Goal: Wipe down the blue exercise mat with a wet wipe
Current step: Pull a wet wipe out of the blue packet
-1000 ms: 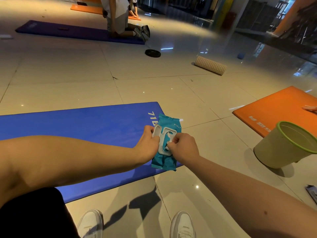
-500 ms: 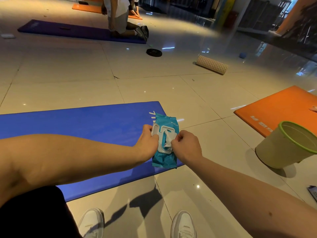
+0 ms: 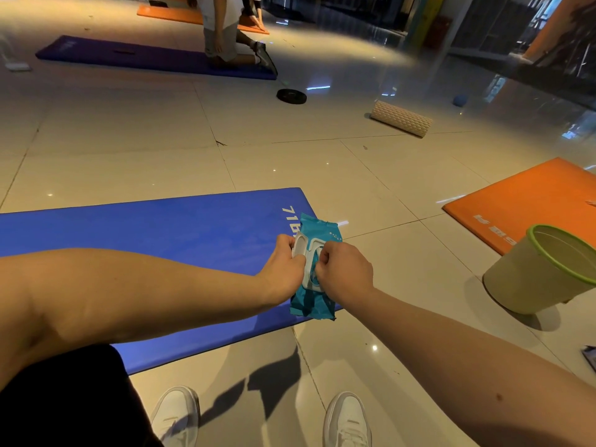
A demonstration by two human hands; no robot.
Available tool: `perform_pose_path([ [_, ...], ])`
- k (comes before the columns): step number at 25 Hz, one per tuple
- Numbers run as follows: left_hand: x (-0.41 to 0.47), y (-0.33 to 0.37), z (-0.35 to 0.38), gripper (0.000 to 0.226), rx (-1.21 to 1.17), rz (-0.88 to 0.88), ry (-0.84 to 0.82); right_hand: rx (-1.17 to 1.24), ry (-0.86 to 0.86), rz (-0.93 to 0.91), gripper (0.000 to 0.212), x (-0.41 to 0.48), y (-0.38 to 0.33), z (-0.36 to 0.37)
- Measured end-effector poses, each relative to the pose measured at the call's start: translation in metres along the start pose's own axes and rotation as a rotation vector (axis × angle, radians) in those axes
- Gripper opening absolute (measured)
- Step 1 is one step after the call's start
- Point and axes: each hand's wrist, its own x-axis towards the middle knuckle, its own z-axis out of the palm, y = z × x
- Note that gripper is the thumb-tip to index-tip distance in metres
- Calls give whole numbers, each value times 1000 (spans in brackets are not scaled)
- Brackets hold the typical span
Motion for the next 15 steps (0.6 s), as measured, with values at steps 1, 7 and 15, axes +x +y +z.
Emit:
perform_pose_path([
  [1,0,0,0,17,-2,-3,2,18,0,7,11,0,0,0],
  [7,4,1,-4,13,-21,-22,54,421,21,48,12,1,9,-2],
  [15,3,-2,-4,13,38,35,66,684,19,134,10,1,16,-3],
])
